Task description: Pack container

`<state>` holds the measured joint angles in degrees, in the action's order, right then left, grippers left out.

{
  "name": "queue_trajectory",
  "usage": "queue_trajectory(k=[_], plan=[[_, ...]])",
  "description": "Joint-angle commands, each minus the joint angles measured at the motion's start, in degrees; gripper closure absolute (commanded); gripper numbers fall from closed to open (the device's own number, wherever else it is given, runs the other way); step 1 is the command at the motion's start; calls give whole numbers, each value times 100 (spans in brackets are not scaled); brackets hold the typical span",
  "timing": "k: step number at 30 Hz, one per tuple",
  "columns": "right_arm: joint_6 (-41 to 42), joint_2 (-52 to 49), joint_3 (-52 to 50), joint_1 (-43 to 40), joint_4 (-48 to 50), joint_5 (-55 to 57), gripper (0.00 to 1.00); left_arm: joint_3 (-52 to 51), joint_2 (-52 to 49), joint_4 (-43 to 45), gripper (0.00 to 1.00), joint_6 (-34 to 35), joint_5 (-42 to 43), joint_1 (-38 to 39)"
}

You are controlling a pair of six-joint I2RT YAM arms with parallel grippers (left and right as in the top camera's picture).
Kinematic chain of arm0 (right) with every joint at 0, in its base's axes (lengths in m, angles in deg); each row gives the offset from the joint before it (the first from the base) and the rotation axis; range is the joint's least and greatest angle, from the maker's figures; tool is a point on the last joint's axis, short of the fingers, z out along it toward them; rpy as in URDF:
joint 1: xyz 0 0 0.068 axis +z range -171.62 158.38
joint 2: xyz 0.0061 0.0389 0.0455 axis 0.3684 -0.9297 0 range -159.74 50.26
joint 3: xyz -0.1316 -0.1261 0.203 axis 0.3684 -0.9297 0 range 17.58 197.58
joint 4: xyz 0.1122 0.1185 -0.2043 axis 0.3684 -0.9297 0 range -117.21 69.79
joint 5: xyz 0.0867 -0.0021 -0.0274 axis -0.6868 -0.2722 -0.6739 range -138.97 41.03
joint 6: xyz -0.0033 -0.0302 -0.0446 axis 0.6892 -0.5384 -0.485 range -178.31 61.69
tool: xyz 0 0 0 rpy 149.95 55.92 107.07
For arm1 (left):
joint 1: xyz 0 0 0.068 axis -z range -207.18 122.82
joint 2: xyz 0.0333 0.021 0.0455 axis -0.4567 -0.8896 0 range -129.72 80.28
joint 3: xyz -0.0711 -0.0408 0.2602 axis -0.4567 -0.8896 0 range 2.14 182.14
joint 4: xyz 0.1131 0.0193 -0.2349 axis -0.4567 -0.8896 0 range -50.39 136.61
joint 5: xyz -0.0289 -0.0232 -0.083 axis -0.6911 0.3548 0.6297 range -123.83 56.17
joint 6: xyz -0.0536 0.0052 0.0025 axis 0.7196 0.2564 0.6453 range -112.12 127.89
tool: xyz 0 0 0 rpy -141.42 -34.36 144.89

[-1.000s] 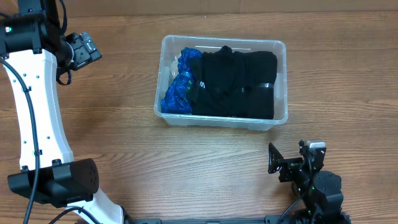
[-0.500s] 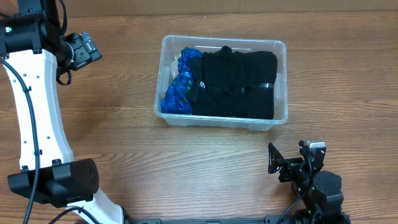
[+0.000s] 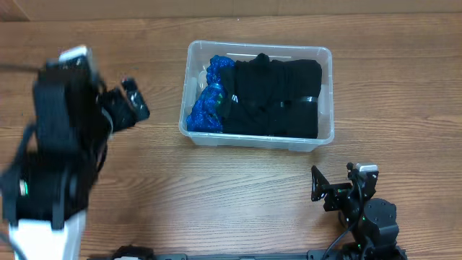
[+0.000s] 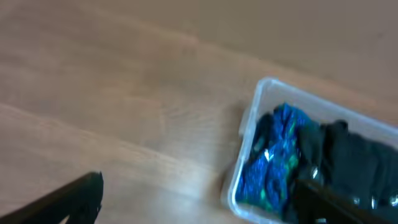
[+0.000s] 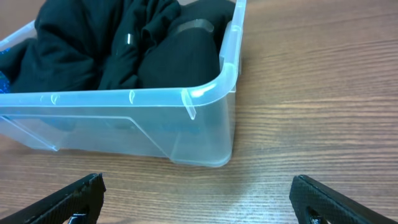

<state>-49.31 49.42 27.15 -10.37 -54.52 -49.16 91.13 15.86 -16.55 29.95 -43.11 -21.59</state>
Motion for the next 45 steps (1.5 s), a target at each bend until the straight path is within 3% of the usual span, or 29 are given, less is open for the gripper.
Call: queue_trajectory(k=[1, 6, 11, 13, 19, 45], plan=[[44, 57, -76, -22, 0, -37, 0, -2151, 1255, 1204, 0, -96, -98, -181], [44, 57, -76, -22, 0, -37, 0, -5080, 3169, 2992, 0, -758, 203, -251], [44, 57, -76, -24, 0, -37, 0, -7121, 5034, 3351, 0, -780, 450, -251], [44, 57, -76, -22, 0, -37, 0, -7488, 5525, 3342, 0, -776, 476, -251], [44, 57, -76, -22, 0, -37, 0, -8100, 6424, 3401, 0, -769, 544, -258], [44, 57, -76, -22, 0, -37, 0, -8102, 6417, 3449, 0, -774, 616, -258]])
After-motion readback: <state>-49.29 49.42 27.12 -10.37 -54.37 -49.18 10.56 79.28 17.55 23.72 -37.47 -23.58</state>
